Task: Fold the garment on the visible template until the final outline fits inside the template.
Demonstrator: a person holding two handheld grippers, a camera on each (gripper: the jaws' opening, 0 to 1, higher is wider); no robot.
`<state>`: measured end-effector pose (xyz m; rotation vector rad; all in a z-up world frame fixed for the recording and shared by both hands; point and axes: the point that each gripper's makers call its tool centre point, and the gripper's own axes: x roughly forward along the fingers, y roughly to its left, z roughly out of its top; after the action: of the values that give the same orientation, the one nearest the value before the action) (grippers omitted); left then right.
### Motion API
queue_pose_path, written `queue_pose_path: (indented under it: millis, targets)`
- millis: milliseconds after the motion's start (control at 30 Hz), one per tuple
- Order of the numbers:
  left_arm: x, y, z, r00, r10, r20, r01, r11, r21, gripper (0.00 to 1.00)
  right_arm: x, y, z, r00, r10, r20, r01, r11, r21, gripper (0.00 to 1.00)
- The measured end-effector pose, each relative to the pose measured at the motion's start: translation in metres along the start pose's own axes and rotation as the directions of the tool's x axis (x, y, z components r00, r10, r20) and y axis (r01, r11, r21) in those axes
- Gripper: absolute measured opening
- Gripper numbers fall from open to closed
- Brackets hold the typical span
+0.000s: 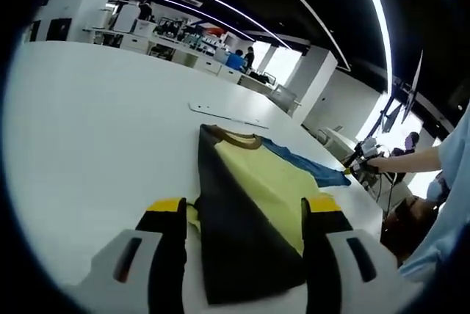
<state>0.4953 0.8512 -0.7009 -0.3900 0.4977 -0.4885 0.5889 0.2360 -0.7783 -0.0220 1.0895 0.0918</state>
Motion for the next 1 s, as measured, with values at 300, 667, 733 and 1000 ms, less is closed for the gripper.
queue_pose_path:
  millis: [300,667,733,1000]
  targets:
    - [-0.002,-0.003,-0.001,1.000,-0.009,-0.002,0.009,1.000,-0.003,0.60,-0.006,0.004,-0.009,1.000,-0.002,0.013,0.002,1.000,0.014,0.00]
    - [-0.005,0.002,0.000,1.000,0.000,0.000,0.000,1.000,-0.006,0.60,-0.007,0.003,-0.008,0.999,0.015,0.049,-0.013,0.999,-0.040,0.12]
    - [-0.005,0.002,-0.001,1.000,0.000,-0.002,0.000,1.000,-0.004,0.60,-0.007,0.006,-0.002,0.994,0.048,0.101,-0.041,0.997,-0.072,0.29]
    - [-0.006,0.001,-0.003,1.000,-0.008,-0.006,0.008,1.000,-0.003,0.60,-0.017,0.026,-0.003,0.976,0.124,0.177,-0.097,0.984,-0.152,0.83]
